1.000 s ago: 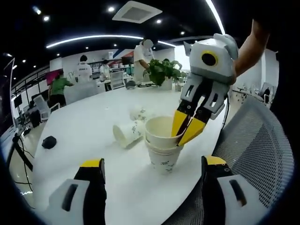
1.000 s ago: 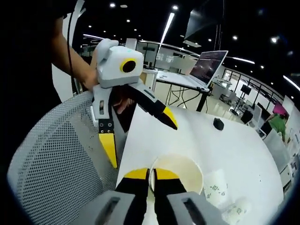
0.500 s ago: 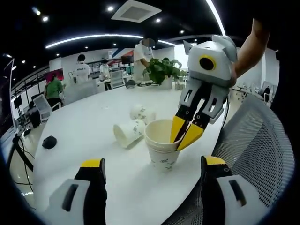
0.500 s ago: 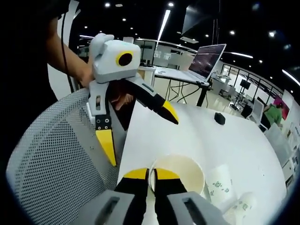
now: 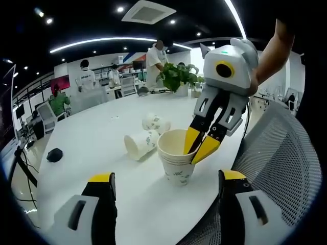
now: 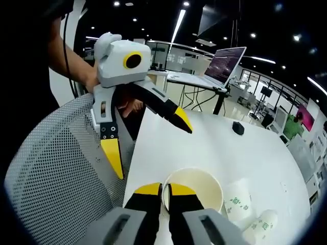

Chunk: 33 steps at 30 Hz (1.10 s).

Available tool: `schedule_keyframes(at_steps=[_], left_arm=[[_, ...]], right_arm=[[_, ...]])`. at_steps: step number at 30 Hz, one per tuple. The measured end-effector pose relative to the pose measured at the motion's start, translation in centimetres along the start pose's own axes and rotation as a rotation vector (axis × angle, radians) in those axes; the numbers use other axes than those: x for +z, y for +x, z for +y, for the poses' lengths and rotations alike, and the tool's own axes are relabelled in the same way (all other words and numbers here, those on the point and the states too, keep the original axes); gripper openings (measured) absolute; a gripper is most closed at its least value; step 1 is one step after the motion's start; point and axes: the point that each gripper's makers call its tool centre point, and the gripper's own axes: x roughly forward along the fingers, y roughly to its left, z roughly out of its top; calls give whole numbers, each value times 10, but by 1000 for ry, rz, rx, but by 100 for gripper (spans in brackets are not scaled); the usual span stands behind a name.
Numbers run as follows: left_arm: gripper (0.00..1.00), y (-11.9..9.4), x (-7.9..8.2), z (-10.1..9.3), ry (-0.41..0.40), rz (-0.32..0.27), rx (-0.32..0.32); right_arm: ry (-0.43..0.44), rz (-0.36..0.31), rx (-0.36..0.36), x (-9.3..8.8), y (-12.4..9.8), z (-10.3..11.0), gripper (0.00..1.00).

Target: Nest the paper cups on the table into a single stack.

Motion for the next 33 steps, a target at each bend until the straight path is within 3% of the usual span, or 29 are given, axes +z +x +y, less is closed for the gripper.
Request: schedule_keyframes(at_steps=[14,23,27,33], left_arm=[[81,0,-1,0,5,4,0],[80,0,-1,1,5,5,2],[80,0,-1,1,2,3,3],[80,0,0,0,-19,-1,-6]], right_arm=[[41,46,-75,-19,-8,-34,3],[75,50,-76,-21,-9,-34,4],[96,44,-80,-20,-9,-33,11],[97,8,-110,-12,-18,-34,15]])
